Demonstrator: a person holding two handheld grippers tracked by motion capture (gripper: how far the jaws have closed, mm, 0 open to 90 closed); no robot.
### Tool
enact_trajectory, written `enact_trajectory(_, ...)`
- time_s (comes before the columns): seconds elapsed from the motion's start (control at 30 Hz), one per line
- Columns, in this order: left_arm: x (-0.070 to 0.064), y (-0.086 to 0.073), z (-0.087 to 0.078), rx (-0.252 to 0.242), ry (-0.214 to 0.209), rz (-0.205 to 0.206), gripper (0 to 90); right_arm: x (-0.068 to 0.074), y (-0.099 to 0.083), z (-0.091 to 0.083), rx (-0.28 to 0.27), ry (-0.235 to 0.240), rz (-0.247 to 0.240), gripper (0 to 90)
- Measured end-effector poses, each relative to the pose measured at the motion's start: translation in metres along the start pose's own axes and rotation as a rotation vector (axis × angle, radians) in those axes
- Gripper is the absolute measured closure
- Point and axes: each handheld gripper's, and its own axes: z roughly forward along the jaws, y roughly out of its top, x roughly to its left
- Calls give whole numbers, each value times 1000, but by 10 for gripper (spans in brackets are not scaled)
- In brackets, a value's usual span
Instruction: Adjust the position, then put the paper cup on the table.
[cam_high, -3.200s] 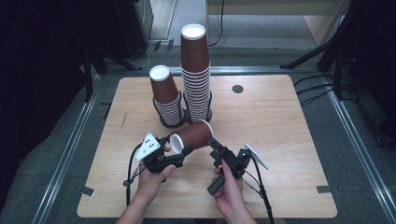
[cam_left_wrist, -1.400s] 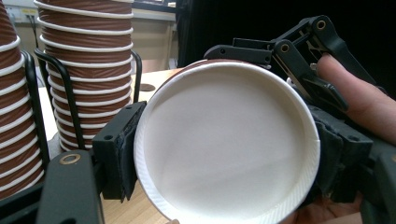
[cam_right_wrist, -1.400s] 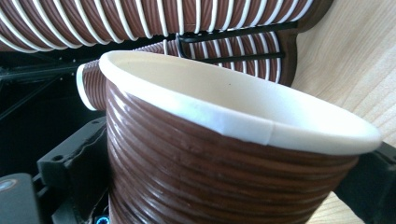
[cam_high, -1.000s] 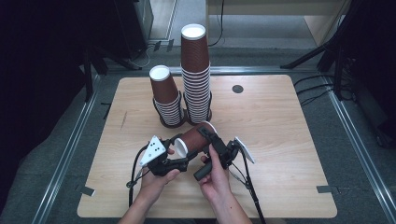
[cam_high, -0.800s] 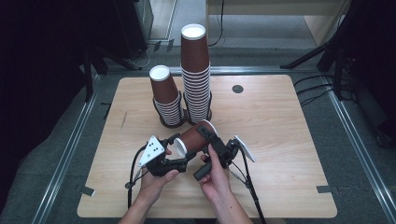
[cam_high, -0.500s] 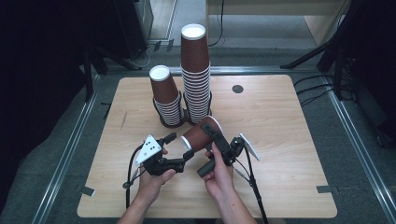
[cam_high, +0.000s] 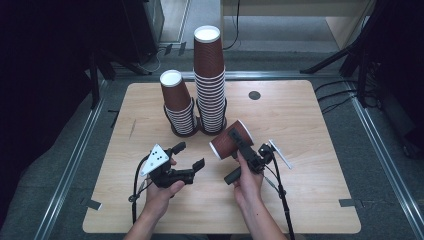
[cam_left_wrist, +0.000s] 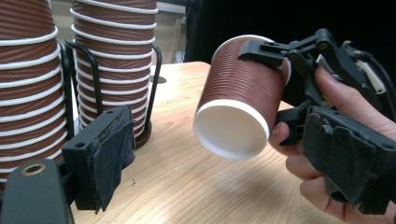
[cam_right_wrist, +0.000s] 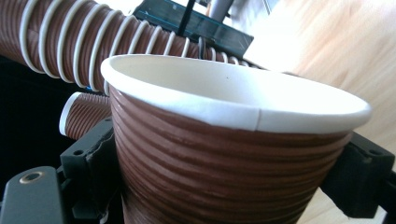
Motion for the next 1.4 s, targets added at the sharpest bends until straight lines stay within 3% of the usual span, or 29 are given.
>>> enact_trajectory(0.07,1,0,0,0,3,0,101,0,3,-2,-27,6,-58,121)
enact_trajectory(0.37,5,-1,-2,10,14,-7,101,-3,24,-9,-69,2,-231,118)
enact_trajectory(0.6,6,-3,-2,19,20,-12,101,-2,40,-17,-141,-31,-336,119)
enact_trajectory(0.77,7,-5,-2,25,23,-16,101,-3,48,-19,-179,-69,-482,120)
enact_trajectory(0.9,9,-6,-2,28,32,-26,101,-4,53,-20,-185,-79,-531,120)
enact_trajectory(1.0,10,-6,-2,28,38,-24,101,-5,59,-22,-194,-70,-537,120)
enact_trajectory(1.23,15,-11,-5,45,62,-20,100,-13,73,-26,-224,-108,-572,120)
enact_trajectory(1.33,18,-14,-7,50,78,-29,101,-18,78,-25,-245,-132,-615,120)
enact_trajectory(1.4,20,-15,-10,53,88,-24,101,-20,80,-24,-265,-184,-648,119)
